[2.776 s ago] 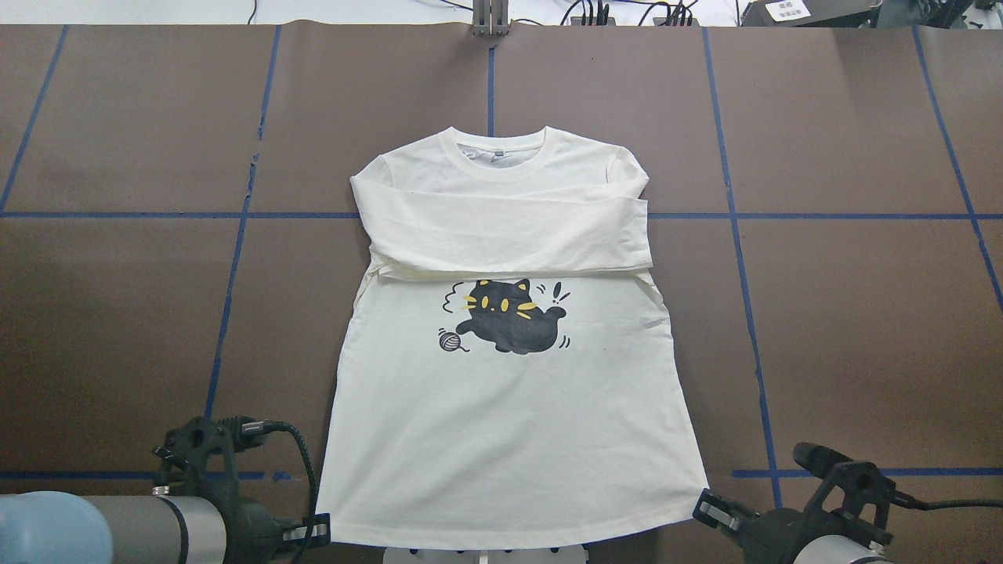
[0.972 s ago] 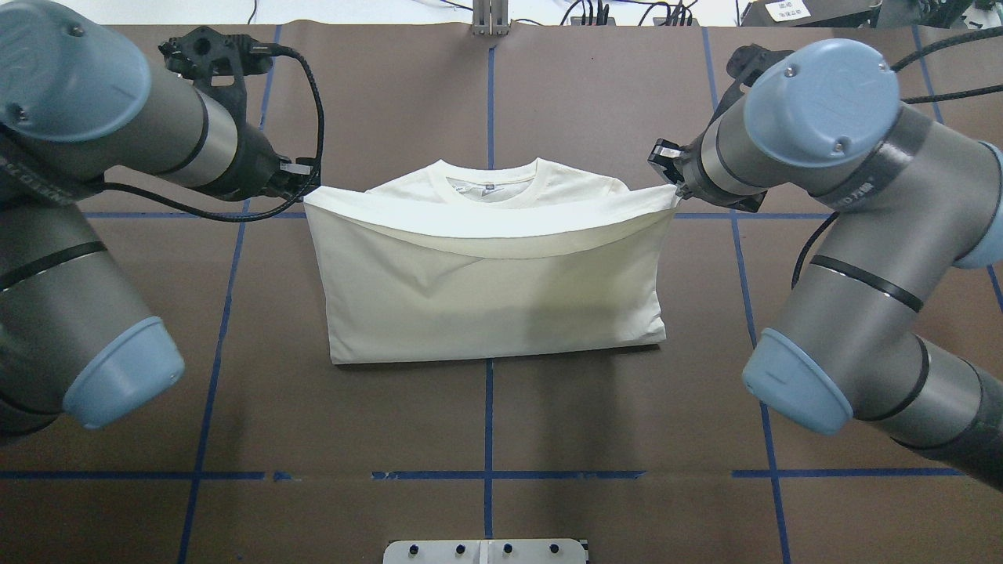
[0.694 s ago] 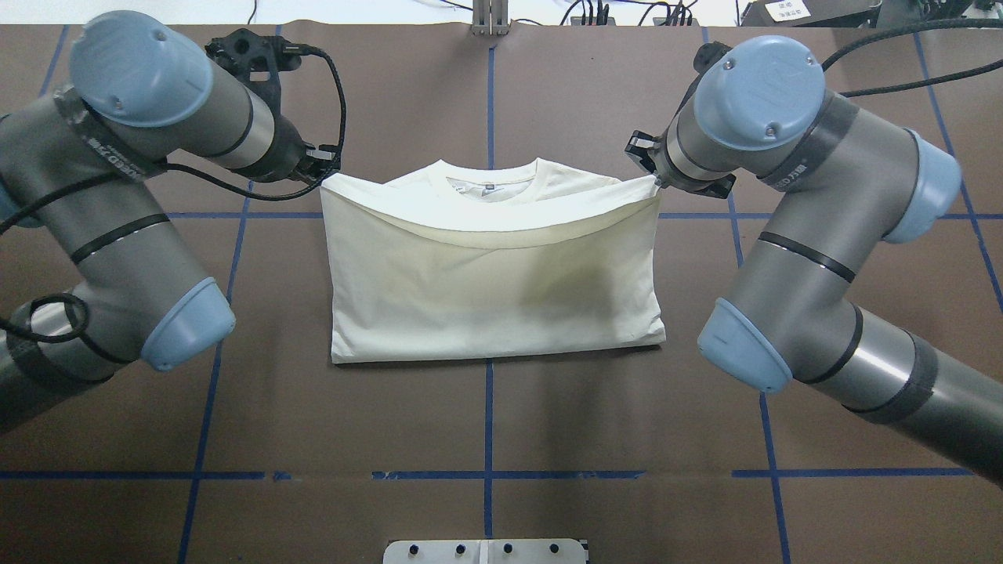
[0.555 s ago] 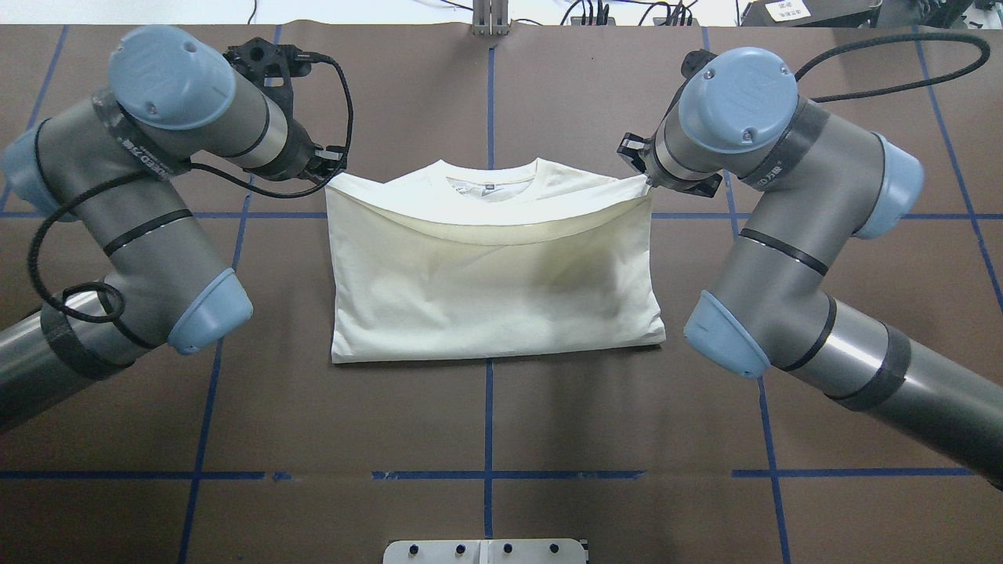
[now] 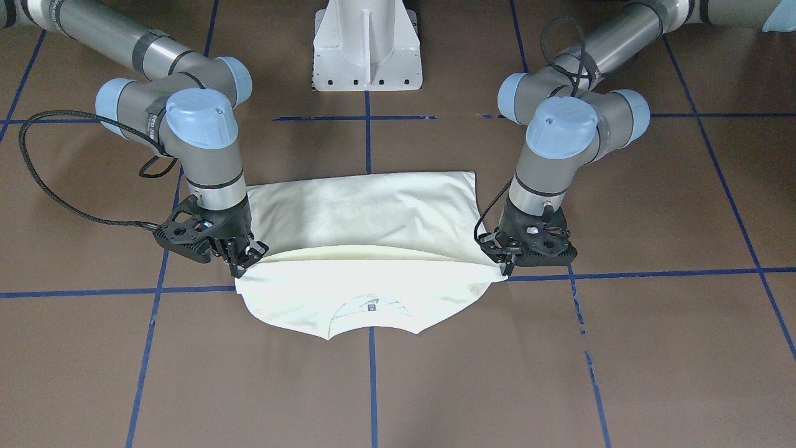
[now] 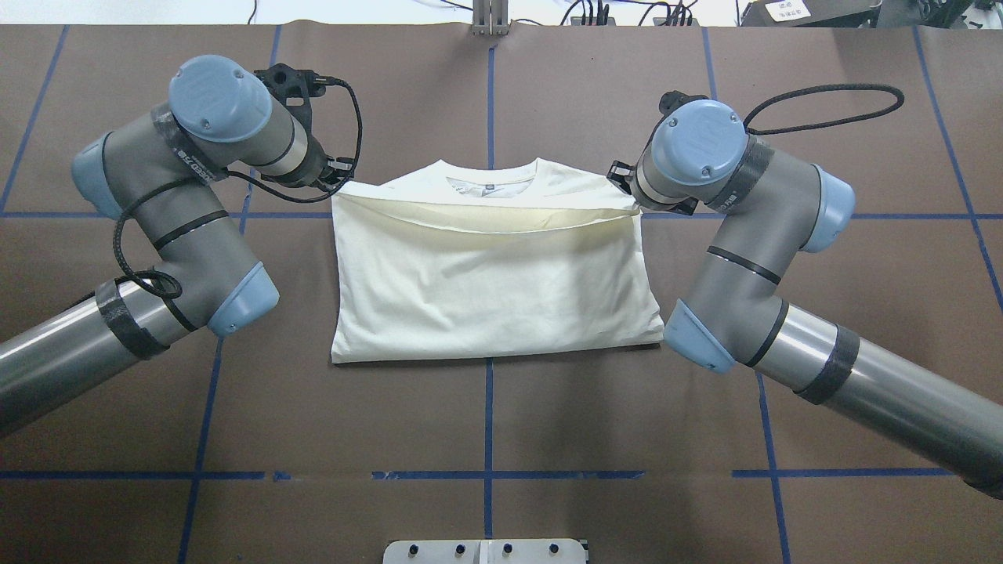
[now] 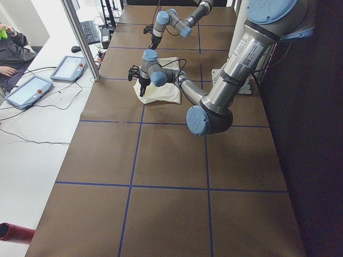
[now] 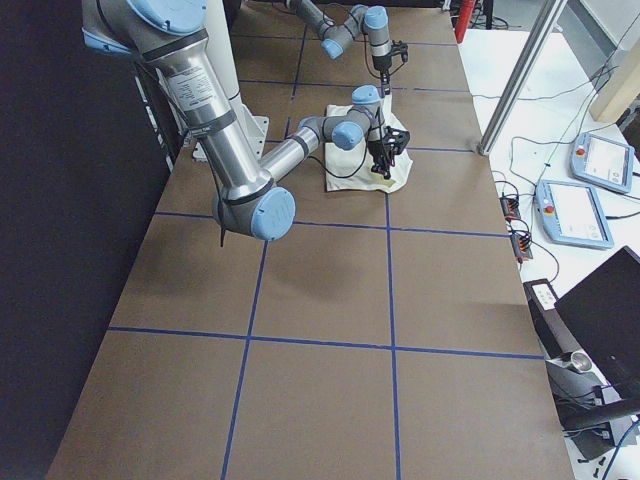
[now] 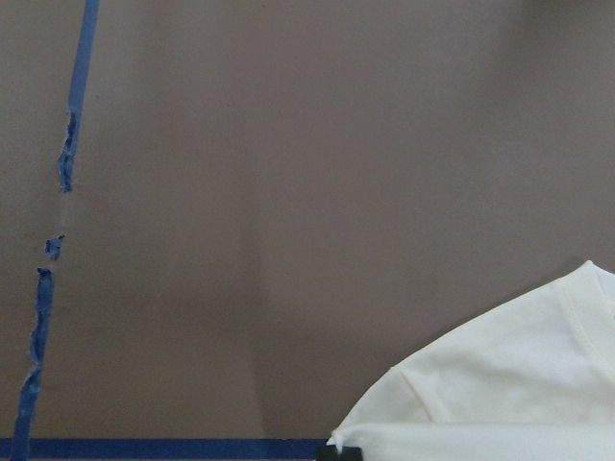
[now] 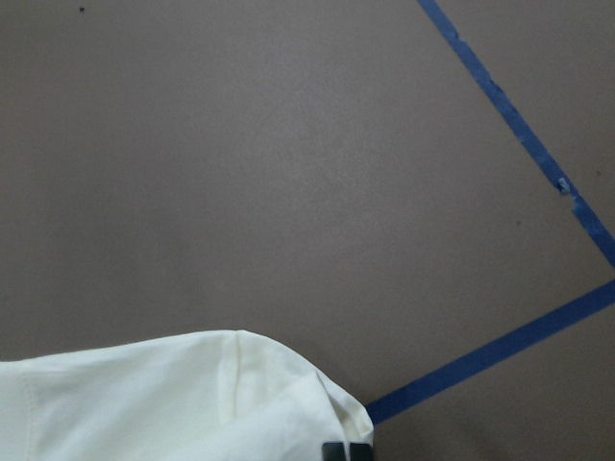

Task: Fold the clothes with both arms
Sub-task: 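Lift the hem with both grippers and fold it toward the collar, then lower the left gripper to the shirt's side edge while the right gripper rises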

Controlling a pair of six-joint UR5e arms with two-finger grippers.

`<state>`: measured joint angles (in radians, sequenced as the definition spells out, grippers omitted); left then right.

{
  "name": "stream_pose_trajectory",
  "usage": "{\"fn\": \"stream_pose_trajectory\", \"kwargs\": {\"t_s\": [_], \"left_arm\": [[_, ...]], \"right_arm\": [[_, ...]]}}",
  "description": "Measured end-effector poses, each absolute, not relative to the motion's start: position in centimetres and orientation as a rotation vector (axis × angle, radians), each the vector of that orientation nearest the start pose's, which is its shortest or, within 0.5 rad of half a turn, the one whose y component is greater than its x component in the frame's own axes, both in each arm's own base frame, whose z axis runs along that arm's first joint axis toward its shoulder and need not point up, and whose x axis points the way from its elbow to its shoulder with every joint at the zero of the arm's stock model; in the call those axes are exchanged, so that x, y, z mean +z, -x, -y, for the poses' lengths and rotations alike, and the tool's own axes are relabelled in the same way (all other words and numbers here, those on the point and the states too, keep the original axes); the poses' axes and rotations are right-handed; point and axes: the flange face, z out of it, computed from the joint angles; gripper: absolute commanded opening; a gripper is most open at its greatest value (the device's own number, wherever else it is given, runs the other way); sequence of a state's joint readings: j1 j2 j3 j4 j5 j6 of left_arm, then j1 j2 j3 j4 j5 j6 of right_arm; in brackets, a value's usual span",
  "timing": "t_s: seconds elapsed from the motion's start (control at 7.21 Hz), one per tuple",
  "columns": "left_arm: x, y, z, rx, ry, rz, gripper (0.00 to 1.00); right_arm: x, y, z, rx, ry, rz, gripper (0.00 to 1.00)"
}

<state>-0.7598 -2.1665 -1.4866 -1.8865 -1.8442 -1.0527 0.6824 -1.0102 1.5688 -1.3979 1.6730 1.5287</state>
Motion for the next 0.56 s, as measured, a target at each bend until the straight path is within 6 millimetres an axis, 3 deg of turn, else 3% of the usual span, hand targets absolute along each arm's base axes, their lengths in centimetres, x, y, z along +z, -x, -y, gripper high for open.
{"fn": "stream_pose_trajectory", "kwargs": {"t_s": [0.14,0.42,0.56], "left_arm": [[31.7,-45.4,57.0,-0.105,-0.282,-0.818,0.99],[31.1,-45.3,56.2,-0.050,-0.325,-0.847,1.00],[30.5,-44.3,55.2,-0.017,-0.355,-0.872,1.00]], "right_arm": [[32.5,47.0,53.4,0.567,-0.172,0.722,0.99],[32.3,46.7,53.4,0.485,-0.206,0.713,1.00],[31.9,45.4,54.2,0.410,-0.233,0.714,1.00]]}}
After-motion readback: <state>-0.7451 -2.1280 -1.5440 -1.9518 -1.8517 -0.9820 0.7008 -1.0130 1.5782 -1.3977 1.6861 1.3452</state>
